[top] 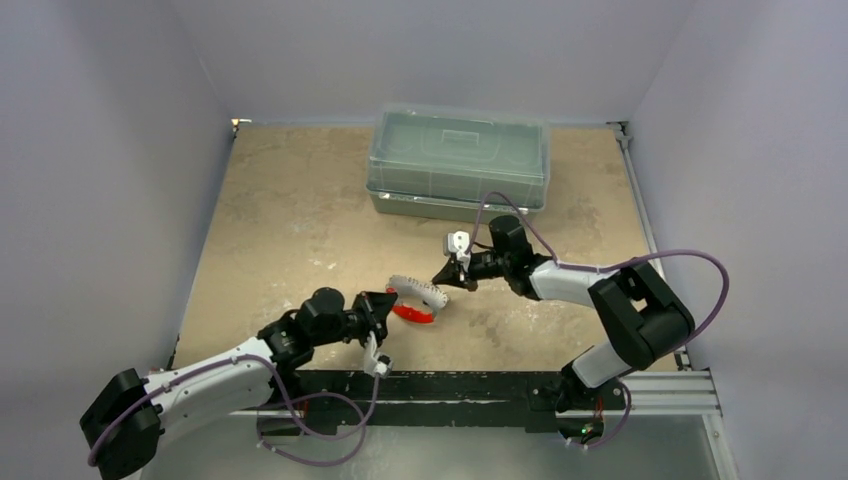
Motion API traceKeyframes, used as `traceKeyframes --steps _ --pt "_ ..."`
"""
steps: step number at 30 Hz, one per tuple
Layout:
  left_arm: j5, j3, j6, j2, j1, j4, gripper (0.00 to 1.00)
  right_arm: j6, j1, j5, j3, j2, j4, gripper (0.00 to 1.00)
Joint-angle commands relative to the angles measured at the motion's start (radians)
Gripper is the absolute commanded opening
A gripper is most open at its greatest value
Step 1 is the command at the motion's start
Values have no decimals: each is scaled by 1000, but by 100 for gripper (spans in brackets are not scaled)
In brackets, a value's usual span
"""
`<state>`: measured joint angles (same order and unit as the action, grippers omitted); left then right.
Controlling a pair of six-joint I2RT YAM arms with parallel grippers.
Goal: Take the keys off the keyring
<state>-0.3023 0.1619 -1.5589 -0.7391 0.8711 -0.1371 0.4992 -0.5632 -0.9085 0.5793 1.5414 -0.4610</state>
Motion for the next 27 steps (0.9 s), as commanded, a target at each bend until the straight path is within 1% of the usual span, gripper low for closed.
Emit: traceKeyframes --steps 1,4,10,12,14,17,19,23,26,27 --pt "84 55 196 12 -19 38 0 38 9 35 92 -36 192 0" --pt "135 74 293 17 -30 51 0 21 11 50 142 -38 245 0" --pt "215 134 481 32 -52 134 0 18 10 102 253 -39 416 0" --pt "238 168 549 22 -63 205 0 52 9 145 293 -40 496 2" --pt "251 201 617 9 -77 250 0 99 9 180 316 -49 574 18" --pt "236 243 704 -8 -114 316 0 94 9 187 317 -71 606 32" --pt "223 268 753 -18 -140 359 0 66 10 198 312 -85 607 38" --pt "219 323 865 -65 -215 410 0 7 16 222 314 -106 604 46" --pt "201 379 920 -128 -304 458 0 -55 33 229 294 -139 567 53" --pt "197 389 935 -115 -338 461 0 -76 40 235 282 -154 552 56"
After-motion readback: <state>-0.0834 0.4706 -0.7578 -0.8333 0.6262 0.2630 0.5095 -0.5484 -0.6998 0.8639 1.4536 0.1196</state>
